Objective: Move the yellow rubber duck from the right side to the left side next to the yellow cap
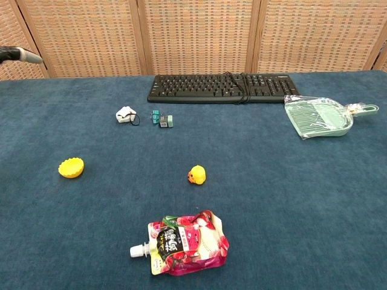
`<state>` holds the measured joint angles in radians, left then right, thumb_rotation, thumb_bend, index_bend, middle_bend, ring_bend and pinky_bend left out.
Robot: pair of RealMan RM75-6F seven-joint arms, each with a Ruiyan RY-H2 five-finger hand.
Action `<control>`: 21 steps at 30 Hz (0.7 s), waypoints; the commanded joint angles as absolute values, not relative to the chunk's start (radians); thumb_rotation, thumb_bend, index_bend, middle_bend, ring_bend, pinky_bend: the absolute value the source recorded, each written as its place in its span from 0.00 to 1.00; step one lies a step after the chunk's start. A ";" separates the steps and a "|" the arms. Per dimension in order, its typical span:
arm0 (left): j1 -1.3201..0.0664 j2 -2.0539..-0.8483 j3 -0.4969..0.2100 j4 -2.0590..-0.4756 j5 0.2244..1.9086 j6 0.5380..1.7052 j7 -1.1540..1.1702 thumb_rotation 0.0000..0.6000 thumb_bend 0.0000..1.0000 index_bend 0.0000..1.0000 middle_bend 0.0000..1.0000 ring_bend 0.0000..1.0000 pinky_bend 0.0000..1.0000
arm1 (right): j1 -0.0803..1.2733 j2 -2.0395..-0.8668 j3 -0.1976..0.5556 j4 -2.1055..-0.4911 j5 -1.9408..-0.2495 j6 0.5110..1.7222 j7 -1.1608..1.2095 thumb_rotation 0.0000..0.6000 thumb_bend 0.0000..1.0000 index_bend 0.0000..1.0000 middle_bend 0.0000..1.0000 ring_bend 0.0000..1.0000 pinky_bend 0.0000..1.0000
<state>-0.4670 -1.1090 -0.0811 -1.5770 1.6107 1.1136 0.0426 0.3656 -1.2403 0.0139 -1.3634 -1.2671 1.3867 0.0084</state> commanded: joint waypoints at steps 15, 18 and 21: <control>-0.911 -1.408 -0.158 -1.444 1.574 0.641 0.303 1.00 0.02 0.11 0.00 0.00 0.00 | 0.275 -1.199 0.061 -1.427 -1.269 1.396 0.004 1.00 0.00 0.00 0.00 0.00 0.00; -0.936 -1.447 -0.160 -1.411 1.556 0.618 0.312 1.00 0.07 0.20 0.00 0.00 0.00 | 0.273 -1.197 0.069 -1.423 -1.268 1.391 0.013 1.00 0.00 0.00 0.00 0.00 0.00; -0.965 -1.492 -0.163 -1.368 1.530 0.591 0.325 1.00 0.11 0.26 0.00 0.00 0.00 | 0.268 -1.195 0.078 -1.418 -1.270 1.389 0.018 1.00 0.00 0.00 0.00 0.00 0.00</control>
<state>-0.9487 -1.4724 -0.1593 -1.3873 1.5448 0.6066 0.3152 0.2689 -1.1957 0.0775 -1.4188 -1.2693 1.3893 0.0170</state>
